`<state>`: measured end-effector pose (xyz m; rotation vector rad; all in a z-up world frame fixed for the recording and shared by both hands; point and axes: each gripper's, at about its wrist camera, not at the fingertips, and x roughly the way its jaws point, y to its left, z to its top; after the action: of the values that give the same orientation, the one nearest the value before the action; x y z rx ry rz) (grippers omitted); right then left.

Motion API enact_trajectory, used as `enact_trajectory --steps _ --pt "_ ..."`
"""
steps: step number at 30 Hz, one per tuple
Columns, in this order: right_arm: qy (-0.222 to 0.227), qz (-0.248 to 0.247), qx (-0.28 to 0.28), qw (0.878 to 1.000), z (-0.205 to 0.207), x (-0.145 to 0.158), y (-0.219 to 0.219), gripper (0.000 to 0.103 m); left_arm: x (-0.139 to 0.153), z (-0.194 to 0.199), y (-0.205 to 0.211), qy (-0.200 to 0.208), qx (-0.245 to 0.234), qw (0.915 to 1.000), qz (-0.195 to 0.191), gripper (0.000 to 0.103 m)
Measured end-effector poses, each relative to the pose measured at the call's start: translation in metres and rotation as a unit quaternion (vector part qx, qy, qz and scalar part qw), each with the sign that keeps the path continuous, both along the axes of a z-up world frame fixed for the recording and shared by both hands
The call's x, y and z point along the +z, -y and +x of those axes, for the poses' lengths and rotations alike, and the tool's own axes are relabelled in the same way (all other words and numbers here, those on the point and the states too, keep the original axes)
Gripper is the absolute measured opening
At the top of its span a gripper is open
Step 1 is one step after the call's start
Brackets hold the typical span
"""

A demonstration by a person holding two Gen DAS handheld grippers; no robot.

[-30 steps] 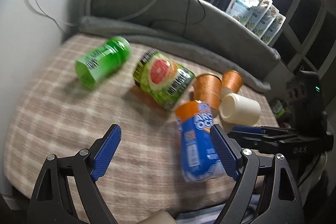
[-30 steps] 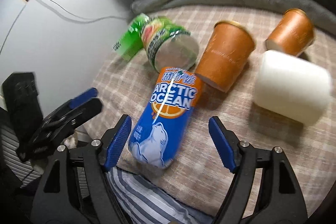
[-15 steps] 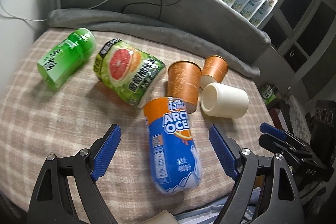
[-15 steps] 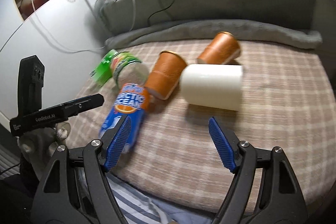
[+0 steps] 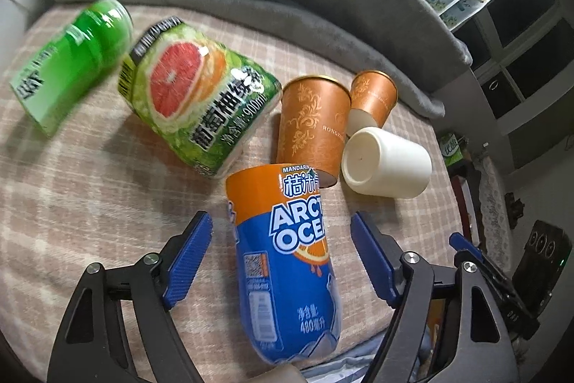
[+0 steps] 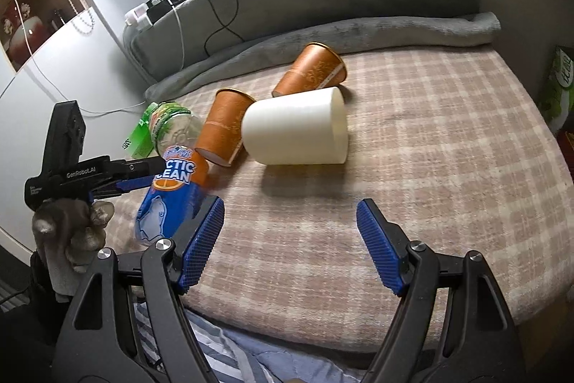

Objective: Flip cup upright
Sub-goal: 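Close the left gripper around the Arctic Ocean bottle, then rotate the bottle with the left gripper, cap end down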

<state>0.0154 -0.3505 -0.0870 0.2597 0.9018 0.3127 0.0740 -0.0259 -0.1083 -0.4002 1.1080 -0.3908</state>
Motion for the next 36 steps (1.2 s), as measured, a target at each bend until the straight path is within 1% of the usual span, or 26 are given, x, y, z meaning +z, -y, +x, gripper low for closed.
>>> enact_trajectory --steps 4,9,13,16,19,23,28,36 --pt "-0.004 0.002 -0.004 1.0 0.001 -0.003 0.002 0.079 -0.006 0.008 0.008 -0.014 -0.01 0.9998 -0.003 0.077" --pt "-0.008 0.004 -0.006 1.0 0.001 -0.007 0.002 0.079 -0.013 0.018 0.014 -0.024 -0.015 0.9996 0.0 0.074" --pt "-0.008 0.005 -0.01 1.0 0.002 -0.006 0.003 0.079 -0.019 0.022 0.017 -0.033 -0.02 0.9993 0.004 0.067" --pt "-0.004 0.005 -0.013 1.0 0.002 -0.005 0.004 0.079 -0.023 0.023 0.021 -0.037 -0.026 0.9989 0.009 0.063" --pt "-0.003 0.004 -0.012 1.0 0.002 -0.004 0.004 0.079 -0.022 0.021 0.02 -0.033 -0.024 0.9991 0.009 0.063" --pt "0.0 0.005 -0.013 1.0 0.001 -0.002 0.003 0.079 -0.012 0.016 0.019 -0.014 -0.024 0.9995 0.015 0.063" --pt "0.001 0.007 -0.014 1.0 0.001 -0.001 0.002 0.079 0.004 0.003 0.021 0.028 -0.024 0.9988 0.034 0.063" --pt "0.003 0.007 -0.015 1.0 0.002 0.0 0.0 0.079 0.028 -0.015 0.03 0.103 -0.024 0.9919 0.07 0.062"
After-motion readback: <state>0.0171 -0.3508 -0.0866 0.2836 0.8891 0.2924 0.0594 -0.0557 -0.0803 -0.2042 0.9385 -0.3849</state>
